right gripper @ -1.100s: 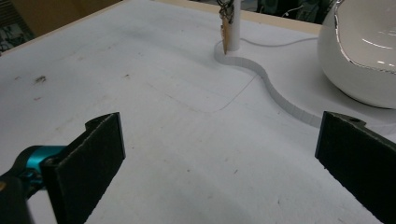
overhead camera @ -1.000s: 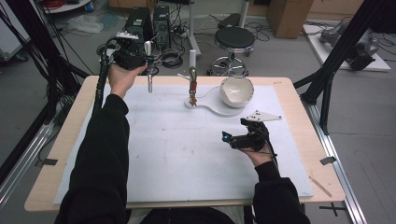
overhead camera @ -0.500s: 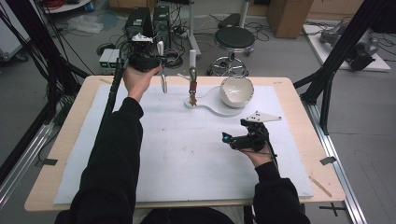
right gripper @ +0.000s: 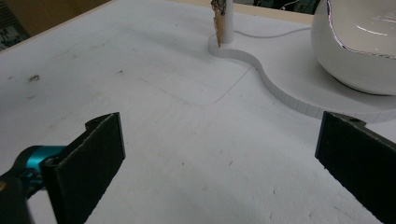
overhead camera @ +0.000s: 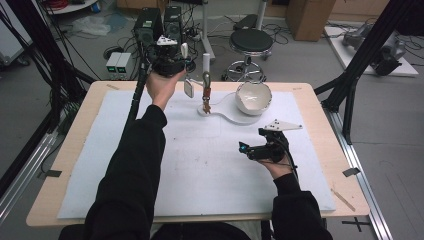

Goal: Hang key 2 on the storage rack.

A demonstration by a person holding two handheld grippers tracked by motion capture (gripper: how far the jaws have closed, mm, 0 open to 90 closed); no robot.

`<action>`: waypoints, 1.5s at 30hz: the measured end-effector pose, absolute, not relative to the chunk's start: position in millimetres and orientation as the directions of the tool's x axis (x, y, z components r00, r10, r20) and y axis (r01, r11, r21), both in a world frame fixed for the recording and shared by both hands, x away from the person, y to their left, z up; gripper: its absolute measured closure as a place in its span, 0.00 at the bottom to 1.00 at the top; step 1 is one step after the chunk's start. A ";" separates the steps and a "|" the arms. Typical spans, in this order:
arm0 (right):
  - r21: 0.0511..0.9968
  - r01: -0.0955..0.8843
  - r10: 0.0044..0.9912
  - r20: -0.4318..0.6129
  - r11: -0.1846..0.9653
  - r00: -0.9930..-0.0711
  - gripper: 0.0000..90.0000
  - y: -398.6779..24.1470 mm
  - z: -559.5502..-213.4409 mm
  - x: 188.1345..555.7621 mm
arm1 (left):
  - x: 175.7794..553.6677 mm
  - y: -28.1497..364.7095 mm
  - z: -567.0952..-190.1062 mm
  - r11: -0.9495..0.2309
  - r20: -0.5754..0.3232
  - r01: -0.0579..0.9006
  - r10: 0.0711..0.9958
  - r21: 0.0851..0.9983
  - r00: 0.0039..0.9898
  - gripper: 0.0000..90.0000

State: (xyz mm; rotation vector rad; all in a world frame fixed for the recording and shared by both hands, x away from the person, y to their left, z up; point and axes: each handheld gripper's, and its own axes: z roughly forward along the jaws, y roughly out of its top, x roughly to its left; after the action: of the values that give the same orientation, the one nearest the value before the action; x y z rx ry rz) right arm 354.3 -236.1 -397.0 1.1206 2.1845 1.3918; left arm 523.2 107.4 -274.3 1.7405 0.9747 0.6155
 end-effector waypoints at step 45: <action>0.875 0.457 0.760 0.186 0.161 -0.623 0.00 -247.8 -398.7 359.5 | 510.7 123.6 -306.8 -0.020 -0.276 0.445 0.760 0.895 0.588 0.22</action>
State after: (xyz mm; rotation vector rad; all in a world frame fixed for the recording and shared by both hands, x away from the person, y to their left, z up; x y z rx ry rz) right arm 359.5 -247.8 -398.7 1.1705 2.1454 1.4471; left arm 510.7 123.6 -306.8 1.6547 1.0191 0.3374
